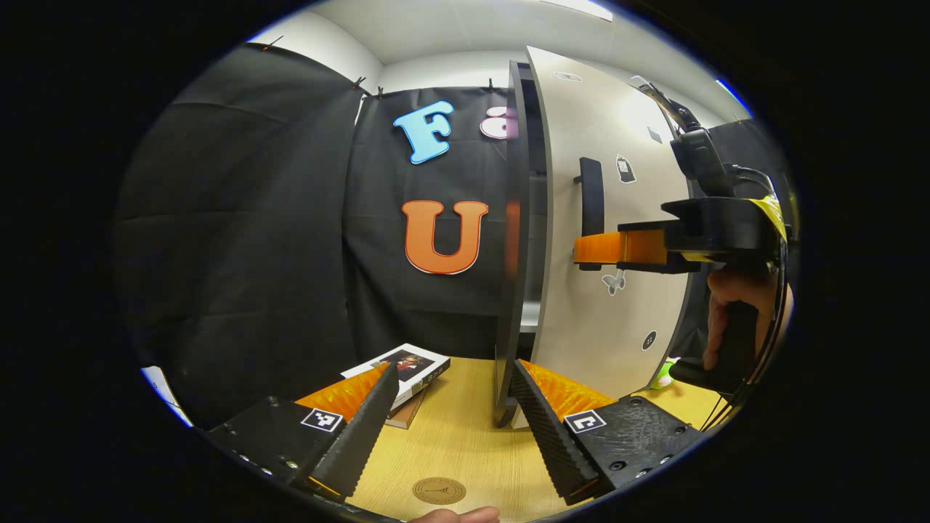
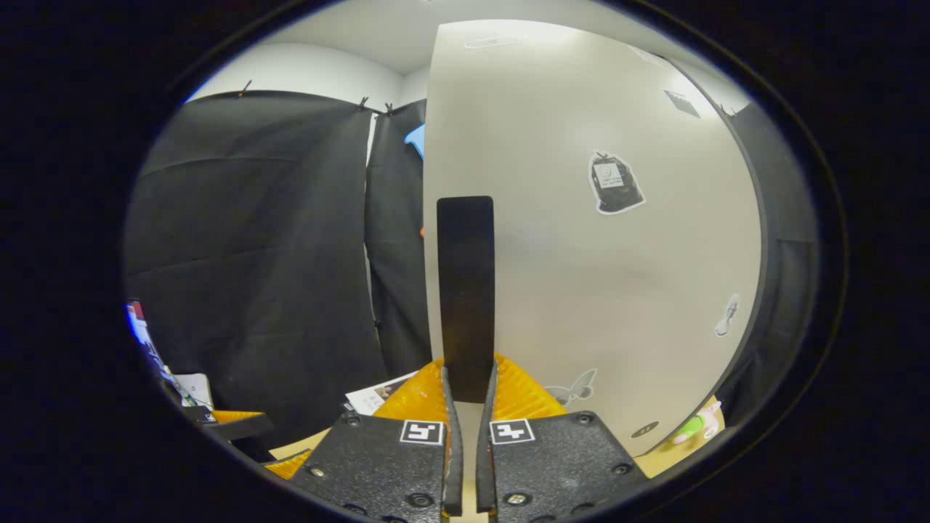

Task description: Open the cabinet door with the right hand, grasp the bottle in the cabinet with the left hand and place it on the coaster, then close the cabinet door with the right hand.

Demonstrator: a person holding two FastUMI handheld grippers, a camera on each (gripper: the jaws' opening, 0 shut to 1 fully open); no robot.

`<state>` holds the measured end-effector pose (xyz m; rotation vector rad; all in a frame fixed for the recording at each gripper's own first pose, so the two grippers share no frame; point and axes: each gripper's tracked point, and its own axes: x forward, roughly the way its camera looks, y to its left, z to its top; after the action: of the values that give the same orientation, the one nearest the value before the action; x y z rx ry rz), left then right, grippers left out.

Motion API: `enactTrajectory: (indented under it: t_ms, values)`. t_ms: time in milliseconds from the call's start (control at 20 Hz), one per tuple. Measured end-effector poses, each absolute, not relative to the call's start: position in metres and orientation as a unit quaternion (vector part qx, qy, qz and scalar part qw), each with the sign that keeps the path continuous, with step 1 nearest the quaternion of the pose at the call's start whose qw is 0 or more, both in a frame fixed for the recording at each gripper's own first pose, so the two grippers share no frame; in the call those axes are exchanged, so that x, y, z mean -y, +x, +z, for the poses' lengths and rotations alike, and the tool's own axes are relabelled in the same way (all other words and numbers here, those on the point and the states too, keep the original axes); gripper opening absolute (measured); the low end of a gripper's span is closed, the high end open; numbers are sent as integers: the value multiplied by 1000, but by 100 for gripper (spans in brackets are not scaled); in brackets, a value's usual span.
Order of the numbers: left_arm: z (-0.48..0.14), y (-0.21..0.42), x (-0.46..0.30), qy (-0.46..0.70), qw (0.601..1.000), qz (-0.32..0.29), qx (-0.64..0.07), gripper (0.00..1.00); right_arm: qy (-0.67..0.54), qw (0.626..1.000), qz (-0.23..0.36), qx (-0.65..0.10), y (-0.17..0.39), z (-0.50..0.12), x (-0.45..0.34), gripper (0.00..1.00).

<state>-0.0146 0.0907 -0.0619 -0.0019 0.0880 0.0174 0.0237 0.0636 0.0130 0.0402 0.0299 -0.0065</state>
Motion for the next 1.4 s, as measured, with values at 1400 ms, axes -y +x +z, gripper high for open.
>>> enactTrajectory:
  t_ms: [1400]
  values:
    - [-69, -36, -73, 41, 997, -35, -62, 95, 63, 998, -26, 0, -84, -1, -48, 7]
